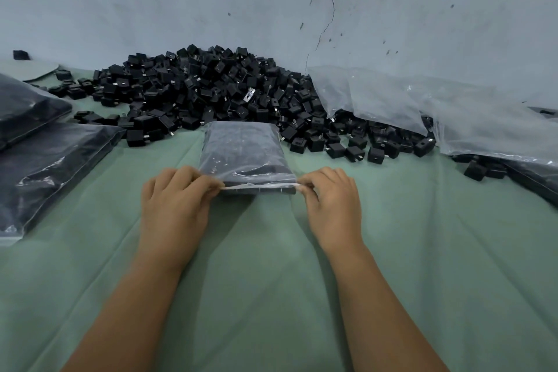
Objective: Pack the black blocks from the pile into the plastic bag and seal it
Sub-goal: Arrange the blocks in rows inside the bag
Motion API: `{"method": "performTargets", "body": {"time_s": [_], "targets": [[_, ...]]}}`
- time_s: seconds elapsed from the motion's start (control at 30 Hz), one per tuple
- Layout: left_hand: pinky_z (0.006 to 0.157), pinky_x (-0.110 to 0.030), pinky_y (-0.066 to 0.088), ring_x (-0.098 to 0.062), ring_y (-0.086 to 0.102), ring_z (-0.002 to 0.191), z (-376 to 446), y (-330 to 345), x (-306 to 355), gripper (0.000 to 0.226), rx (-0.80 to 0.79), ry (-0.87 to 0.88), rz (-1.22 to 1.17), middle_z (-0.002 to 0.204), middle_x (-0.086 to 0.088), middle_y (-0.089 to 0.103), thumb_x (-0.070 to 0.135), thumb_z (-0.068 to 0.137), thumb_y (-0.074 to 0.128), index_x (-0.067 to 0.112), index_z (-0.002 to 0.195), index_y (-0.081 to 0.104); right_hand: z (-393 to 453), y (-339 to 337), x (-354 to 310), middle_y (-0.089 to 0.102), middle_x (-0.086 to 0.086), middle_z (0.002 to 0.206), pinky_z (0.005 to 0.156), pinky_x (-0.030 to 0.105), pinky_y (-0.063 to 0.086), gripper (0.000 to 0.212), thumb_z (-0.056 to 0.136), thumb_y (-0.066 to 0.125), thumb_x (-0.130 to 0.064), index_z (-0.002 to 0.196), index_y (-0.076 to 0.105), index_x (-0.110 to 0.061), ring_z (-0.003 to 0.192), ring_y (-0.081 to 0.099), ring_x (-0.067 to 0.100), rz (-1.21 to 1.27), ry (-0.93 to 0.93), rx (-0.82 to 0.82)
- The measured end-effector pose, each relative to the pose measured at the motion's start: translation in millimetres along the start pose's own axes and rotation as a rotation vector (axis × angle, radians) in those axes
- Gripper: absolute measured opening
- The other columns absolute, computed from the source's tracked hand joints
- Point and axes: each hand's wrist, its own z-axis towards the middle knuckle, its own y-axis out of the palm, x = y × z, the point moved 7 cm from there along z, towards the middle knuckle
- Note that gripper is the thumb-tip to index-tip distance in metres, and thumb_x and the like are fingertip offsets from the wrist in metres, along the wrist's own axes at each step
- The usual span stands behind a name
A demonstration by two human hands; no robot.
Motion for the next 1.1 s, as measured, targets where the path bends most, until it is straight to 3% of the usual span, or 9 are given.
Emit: {"method": "performTargets", "body": {"time_s": [0.4, 0.57, 0.77, 0.83, 0.9, 1.0, 1.03, 1.07, 1.1], "targets": [[0.069, -0.040, 0.032, -0.030, 0.052, 0.069, -1.8, -4.5, -6.6, 0.043, 0.079, -0.052, 0.128, 0.065, -0.005, 0.055, 0.046, 0.087, 0.057, 0.012, 0.061, 0.054, 1.7, -5.0, 3.2, 0.057, -0.002, 0.089, 0.062, 0.034, 0.042, 0.006, 0.089, 0.068, -0.014, 0.083, 0.064, -0.014, 0.071, 0.050, 0.020, 0.028, 0.087, 0.049], [0.055, -0.036, 0.033, -0.027, 0.043, 0.058, 0.0, 5.4, -33.5, 0.051, -0.049, -0.390, -0.071, 0.062, -0.001, 0.043, 0.047, 0.084, 0.070, 0.014, 0.059, 0.041, 0.2, 1.4, -7.1, 0.057, -0.003, 0.110, 0.059, 0.038, 0.050, 0.008, 0.095, 0.057, -0.016, 0.091, 0.061, -0.011, 0.074, 0.055, 0.023, 0.089, 0.021, -0.040], [0.056, -0.025, 0.030, -0.007, 0.050, 0.072, -15.0, 16.4, -57.5, 0.036, -0.064, -0.731, -0.332, 0.086, 0.001, 0.053, 0.051, 0.081, 0.067, 0.023, 0.083, 0.046, -3.9, 6.1, -32.3, 0.056, -0.004, 0.130, 0.068, 0.035, 0.053, 0.024, 0.100, 0.044, -0.028, 0.094, 0.061, -0.013, 0.099, 0.061, 0.016, 0.069, -0.008, -0.082], [0.067, -0.022, 0.042, -0.006, 0.059, 0.085, -19.7, 15.3, -66.0, 0.033, -0.003, -0.865, -0.482, 0.108, -0.006, 0.055, 0.038, 0.085, 0.071, 0.020, 0.103, 0.050, -7.4, 18.6, -40.1, 0.055, -0.011, 0.129, 0.071, 0.031, 0.049, 0.019, 0.101, 0.044, -0.028, 0.097, 0.057, -0.015, 0.101, 0.056, 0.007, 0.179, 0.074, -0.190], [0.080, -0.027, 0.053, -0.009, 0.064, 0.096, -29.8, 17.7, -74.1, 0.033, 0.131, -1.113, -0.802, 0.129, -0.011, 0.046, 0.017, 0.093, 0.064, 0.015, 0.122, 0.047, -5.8, 30.3, -49.7, 0.057, -0.017, 0.093, 0.062, 0.025, 0.039, 0.015, 0.101, 0.042, -0.031, 0.096, 0.050, -0.019, 0.078, 0.048, 0.000, 0.351, 0.176, -0.286], [0.079, -0.045, 0.053, -0.030, 0.056, 0.116, -46.1, 29.8, -61.4, 0.028, 0.412, -1.528, -1.467, 0.136, -0.012, 0.045, 0.004, 0.103, 0.040, 0.014, 0.129, 0.042, 9.5, 30.1, -67.7, 0.047, 0.004, 0.069, 0.054, 0.025, 0.029, 0.015, 0.100, 0.047, -0.024, 0.086, 0.043, -0.020, 0.058, 0.035, 0.010, 0.531, 0.271, -0.318], [0.079, -0.046, 0.051, -0.030, 0.056, 0.114, -47.5, 35.3, -50.3, 0.026, 0.427, -1.614, -1.639, 0.133, -0.013, 0.049, 0.006, 0.104, 0.036, 0.014, 0.127, 0.045, 13.8, 28.3, -74.0, 0.053, 0.007, 0.083, 0.056, 0.021, 0.031, 0.015, 0.100, 0.049, -0.021, 0.085, 0.044, -0.018, 0.063, 0.027, 0.009, 0.596, 0.280, -0.332], [0.080, -0.048, 0.049, -0.030, 0.057, 0.108, -46.8, 39.6, -37.1, 0.024, 0.390, -1.678, -1.772, 0.128, -0.014, 0.054, 0.010, 0.104, 0.036, 0.015, 0.124, 0.050, 15.8, 25.4, -81.7, 0.055, 0.003, 0.099, 0.059, 0.015, 0.034, 0.015, 0.099, 0.051, -0.017, 0.084, 0.046, -0.016, 0.082, 0.057, 0.011, 0.654, 0.279, -0.353], [0.078, -0.051, 0.048, -0.030, 0.057, 0.101, -44.2, 43.3, -24.4, 0.023, 0.328, -1.726, -1.887, 0.118, -0.013, 0.057, 0.017, 0.104, 0.037, 0.016, 0.115, 0.056, 15.6, 21.4, -90.5, 0.055, 0.001, 0.108, 0.064, 0.008, 0.035, 0.016, 0.097, 0.053, -0.014, 0.083, 0.048, -0.015, 0.111, 0.039, 0.002, 0.706, 0.266, -0.372]]}}
